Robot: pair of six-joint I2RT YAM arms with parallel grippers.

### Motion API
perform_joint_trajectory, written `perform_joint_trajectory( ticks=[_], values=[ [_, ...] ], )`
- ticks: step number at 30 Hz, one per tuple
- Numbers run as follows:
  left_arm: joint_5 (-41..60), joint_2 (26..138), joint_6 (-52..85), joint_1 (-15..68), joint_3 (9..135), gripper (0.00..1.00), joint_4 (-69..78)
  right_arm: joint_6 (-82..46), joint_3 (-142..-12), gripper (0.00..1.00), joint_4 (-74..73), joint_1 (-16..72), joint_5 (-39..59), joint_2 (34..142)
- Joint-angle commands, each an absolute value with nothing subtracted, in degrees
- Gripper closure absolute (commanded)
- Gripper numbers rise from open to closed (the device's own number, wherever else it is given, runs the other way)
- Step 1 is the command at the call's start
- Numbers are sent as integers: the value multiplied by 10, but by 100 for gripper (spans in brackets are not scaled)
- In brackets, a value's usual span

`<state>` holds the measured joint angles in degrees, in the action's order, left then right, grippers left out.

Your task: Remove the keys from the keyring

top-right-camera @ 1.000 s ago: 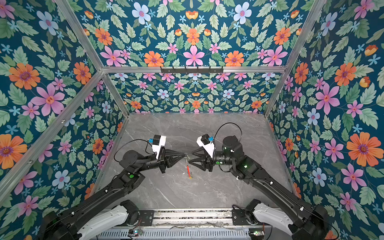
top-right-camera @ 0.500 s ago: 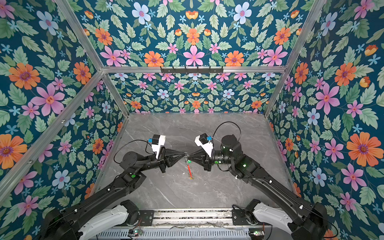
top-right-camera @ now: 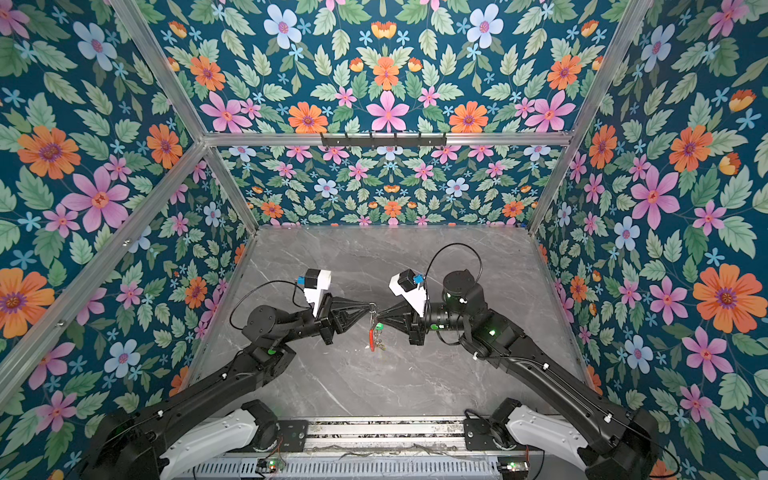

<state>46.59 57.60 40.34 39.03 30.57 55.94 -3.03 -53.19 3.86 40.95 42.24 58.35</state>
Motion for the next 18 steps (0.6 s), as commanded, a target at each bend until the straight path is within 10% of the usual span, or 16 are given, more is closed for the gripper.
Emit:
perform_joint_trajectory(
  ticks=[1, 12, 18],
  values=[
    [459, 578, 414, 390, 307, 100, 617, -20, -534, 100, 61, 412, 430, 582],
    [473, 589, 420, 390, 307, 100, 632, -20, -526, 100, 68, 413, 410, 574],
    [474, 577, 398, 390, 309, 100, 594, -1, -546, 48, 99, 414, 373, 531]
  ],
)
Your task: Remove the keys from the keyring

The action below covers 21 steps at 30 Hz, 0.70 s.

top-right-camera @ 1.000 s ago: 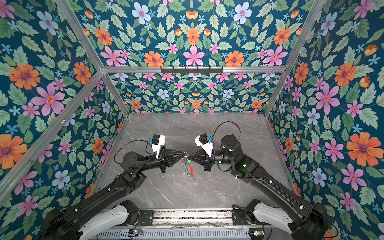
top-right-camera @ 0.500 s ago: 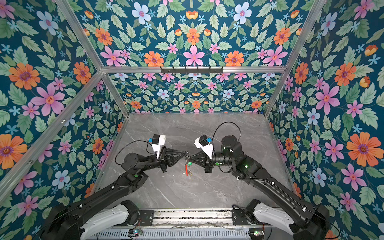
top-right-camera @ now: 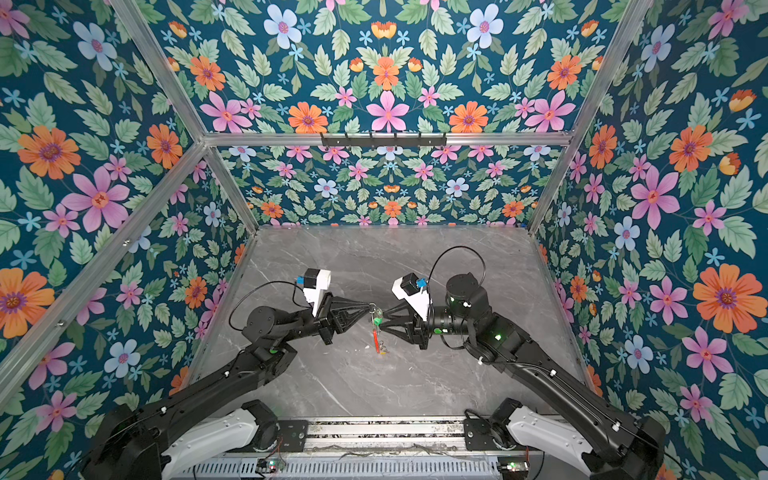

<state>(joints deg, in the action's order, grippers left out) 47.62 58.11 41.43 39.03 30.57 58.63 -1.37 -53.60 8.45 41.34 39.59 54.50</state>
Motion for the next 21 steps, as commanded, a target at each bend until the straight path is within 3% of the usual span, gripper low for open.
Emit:
perform_joint_trajectory(
  ticks=[1, 4, 12, 17, 21],
  values=[
    [475, 577, 397, 390, 309, 100, 590, 0, -552, 45, 103, 413, 366, 524],
    [479, 578, 397, 390, 309, 100, 588, -3, -568, 42, 95, 399, 383, 519],
    [475, 578, 401, 390, 305, 100, 597, -115, -601, 41, -12, 344, 557, 593],
    [471, 582, 401, 390, 304, 100, 603, -138, -595, 46, -30, 344, 584, 617],
    [469, 587, 401, 390, 303, 100, 607, -151, -589, 57, -42, 344, 585, 627]
  ],
)
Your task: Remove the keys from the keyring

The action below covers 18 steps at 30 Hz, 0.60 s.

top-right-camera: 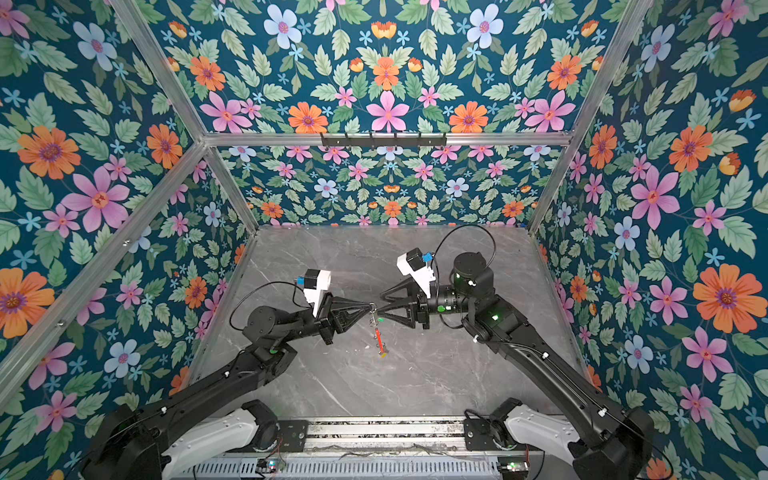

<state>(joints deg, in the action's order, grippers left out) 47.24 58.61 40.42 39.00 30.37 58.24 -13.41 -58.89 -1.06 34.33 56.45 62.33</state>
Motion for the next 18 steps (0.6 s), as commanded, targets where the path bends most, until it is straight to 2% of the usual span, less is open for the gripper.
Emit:
perform_joint_trajectory(
  ticks=[1, 4, 10, 18],
  values=[
    [470, 587, 401, 390, 303, 100, 608, -149, -588, 58, -39, 344, 582, 628],
    [474, 591, 403, 390, 303, 100, 615, -149, -587, 56, -37, 344, 580, 634],
    [477, 593, 407, 390, 303, 100, 619, -137, -590, 61, -26, 349, 570, 646],
    [476, 594, 406, 391, 301, 100, 617, -132, -594, 79, -17, 349, 563, 652]
  ],
)
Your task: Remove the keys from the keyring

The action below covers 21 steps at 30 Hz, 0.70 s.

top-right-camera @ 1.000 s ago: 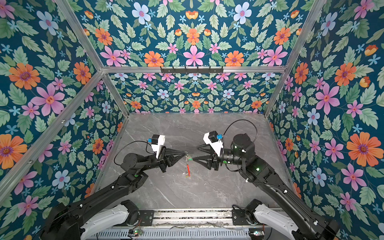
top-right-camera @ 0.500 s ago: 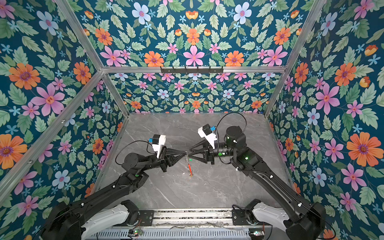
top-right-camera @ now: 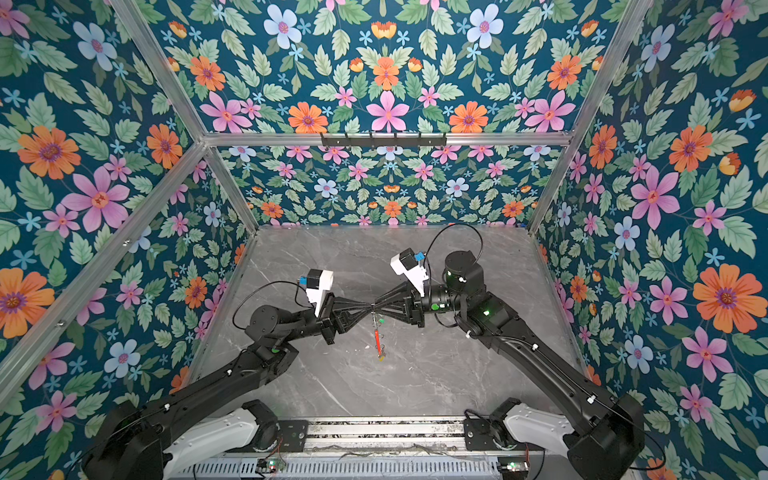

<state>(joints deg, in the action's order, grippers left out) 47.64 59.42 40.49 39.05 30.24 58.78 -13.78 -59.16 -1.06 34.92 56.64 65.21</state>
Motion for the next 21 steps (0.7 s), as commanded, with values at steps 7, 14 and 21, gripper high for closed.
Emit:
perform_joint_trajectory(
  ticks=[7, 14, 21],
  values=[
    [468, 593, 404, 392, 300, 100, 613, -129, -596, 96, -12, 350, 561, 652],
    [468, 585, 405, 391, 310, 98, 572, -107, -605, 100, 31, 350, 549, 644],
    [492, 552, 345, 391, 358, 68, 357, 23, -678, 100, 248, 346, 526, 645]
  ],
)
